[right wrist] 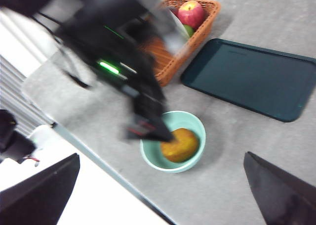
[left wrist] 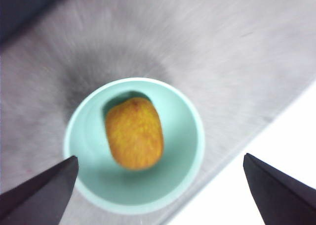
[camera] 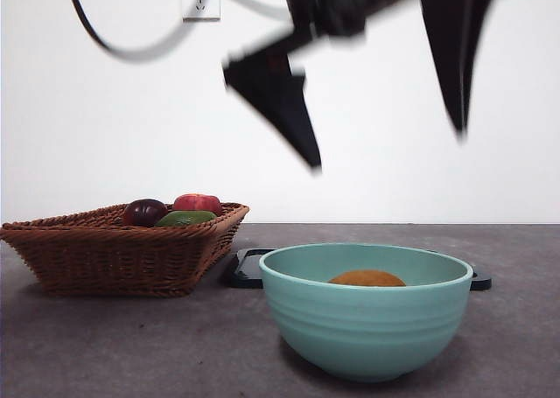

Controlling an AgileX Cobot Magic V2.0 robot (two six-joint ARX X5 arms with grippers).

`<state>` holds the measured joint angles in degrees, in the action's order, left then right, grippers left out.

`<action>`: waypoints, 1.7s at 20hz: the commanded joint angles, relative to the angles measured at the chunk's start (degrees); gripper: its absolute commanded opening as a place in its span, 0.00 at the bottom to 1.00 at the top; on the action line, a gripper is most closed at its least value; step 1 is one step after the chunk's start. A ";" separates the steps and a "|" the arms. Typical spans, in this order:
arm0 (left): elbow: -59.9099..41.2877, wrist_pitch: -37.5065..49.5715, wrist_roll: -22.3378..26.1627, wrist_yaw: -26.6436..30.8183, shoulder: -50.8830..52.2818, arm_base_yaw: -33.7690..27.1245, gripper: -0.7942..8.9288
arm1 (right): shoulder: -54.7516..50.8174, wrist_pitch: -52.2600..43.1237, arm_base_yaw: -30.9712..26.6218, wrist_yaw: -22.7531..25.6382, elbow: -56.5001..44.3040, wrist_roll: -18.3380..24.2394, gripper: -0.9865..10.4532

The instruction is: Pick up the wifruite, put it on the bowl, pick up the plate, put it on desk

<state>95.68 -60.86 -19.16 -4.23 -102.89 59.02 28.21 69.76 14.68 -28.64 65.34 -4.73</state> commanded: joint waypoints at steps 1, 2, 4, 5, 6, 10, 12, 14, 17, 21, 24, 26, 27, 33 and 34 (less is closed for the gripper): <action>1.68 -1.38 4.02 0.26 4.52 0.48 0.63 | 0.11 -0.68 0.20 1.40 1.14 0.66 0.67; 1.68 -2.23 5.53 0.26 6.86 0.44 0.63 | 0.11 -0.68 0.17 1.99 1.14 0.63 0.67; 1.68 -3.93 7.82 0.37 12.59 -0.07 0.63 | 0.11 -0.70 0.17 2.25 1.14 0.57 0.67; 1.66 -4.59 8.52 0.39 15.17 -0.35 0.63 | 0.11 -0.70 0.17 2.34 1.14 0.42 0.67; 1.66 -5.55 9.09 0.42 18.16 -0.94 0.63 | 0.11 -0.70 0.17 2.34 1.14 0.09 0.67; 1.53 -8.55 11.78 0.66 29.18 -4.22 0.63 | 0.11 -0.74 0.17 2.34 1.14 -2.47 0.67; 0.98 -9.62 12.66 0.70 34.27 -5.77 0.63 | 0.11 -0.74 0.17 2.36 1.14 -3.80 0.67; -0.59 -10.19 13.64 1.16 39.74 -6.95 0.63 | 0.11 -0.74 0.17 2.49 1.14 -5.29 0.67; -4.68 -10.08 14.60 1.60 47.87 -7.80 0.63 | 0.15 -0.70 0.17 2.80 1.14 -7.37 0.67; -11.69 -9.90 14.60 1.60 58.45 -7.80 0.63 | 2.03 -0.63 0.20 2.51 1.14 -9.42 0.67; -17.90 -9.88 14.60 1.60 66.27 -7.80 0.63 | 5.60 -0.63 0.20 0.50 1.14 -9.57 0.67; -21.24 -9.92 14.36 1.60 70.69 -7.80 0.63 | 8.50 -0.68 0.24 0.13 1.14 -9.35 0.67; -22.73 -9.99 14.23 1.60 72.72 -7.80 0.63 | 10.08 -0.70 0.26 0.17 1.14 -8.98 0.67; -26.27 -9.99 14.03 1.60 78.18 -7.80 0.63 | 20.90 -0.72 6.29 6.34 1.14 -8.13 0.67; -26.27 -9.99 14.01 1.60 78.18 -7.80 0.63 | 23.02 -0.76 8.59 8.39 1.14 -8.13 0.67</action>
<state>68.88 -71.44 -5.26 -2.83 -24.64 50.85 50.87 69.58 22.92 -20.34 65.43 -13.47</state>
